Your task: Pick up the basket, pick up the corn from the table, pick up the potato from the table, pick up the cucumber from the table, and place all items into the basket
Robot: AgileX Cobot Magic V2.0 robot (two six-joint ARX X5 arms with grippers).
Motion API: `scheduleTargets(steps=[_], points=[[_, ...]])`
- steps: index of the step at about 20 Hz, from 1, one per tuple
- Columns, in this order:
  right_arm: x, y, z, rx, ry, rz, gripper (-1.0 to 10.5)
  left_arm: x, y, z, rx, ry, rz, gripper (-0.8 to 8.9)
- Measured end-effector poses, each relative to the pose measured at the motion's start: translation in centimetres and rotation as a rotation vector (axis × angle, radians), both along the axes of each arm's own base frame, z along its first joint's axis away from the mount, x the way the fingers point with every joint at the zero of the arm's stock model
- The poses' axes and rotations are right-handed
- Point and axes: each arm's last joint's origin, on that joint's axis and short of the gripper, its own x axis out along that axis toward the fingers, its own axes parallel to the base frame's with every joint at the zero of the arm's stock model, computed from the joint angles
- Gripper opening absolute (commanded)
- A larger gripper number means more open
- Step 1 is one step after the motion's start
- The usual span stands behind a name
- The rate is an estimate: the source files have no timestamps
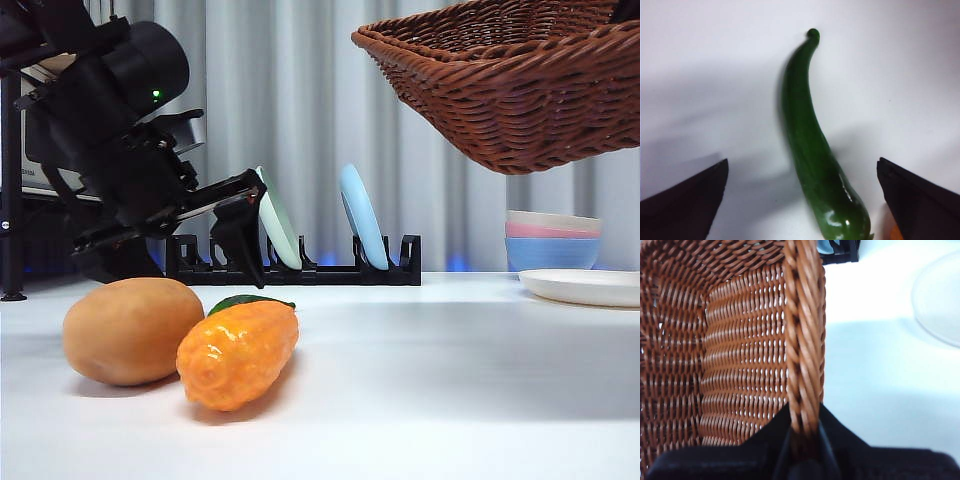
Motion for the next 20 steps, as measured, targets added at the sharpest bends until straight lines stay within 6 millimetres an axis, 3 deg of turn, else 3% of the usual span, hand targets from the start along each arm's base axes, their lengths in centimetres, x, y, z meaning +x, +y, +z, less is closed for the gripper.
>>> scheduleTargets(steps=[10,13,14,20], points=[[-0.2,0.0,-0.3,0.014,0.048,-0.014,-0.1,0.4,-1.6,-0.9,0.019,0.023,-0.034,4.14],[-0.3,0.0,-0.4,0.013,0.061,-0.014,-0.1,0.3,-1.7,-1.1,0.035,0.036,-0.038,0.55],[-0.3,0.0,-0.4,0.013,0.061,-0.014,-0.1,0.3,-1.7,-1.2,0.041,0.038,-0.045,-0.11],[-0.3,0.0,-0.4,0.013,0.061,-0.014,-0.1,0.1,-1.6,-1.3,0.072,0.051,-0.073,-0.09]])
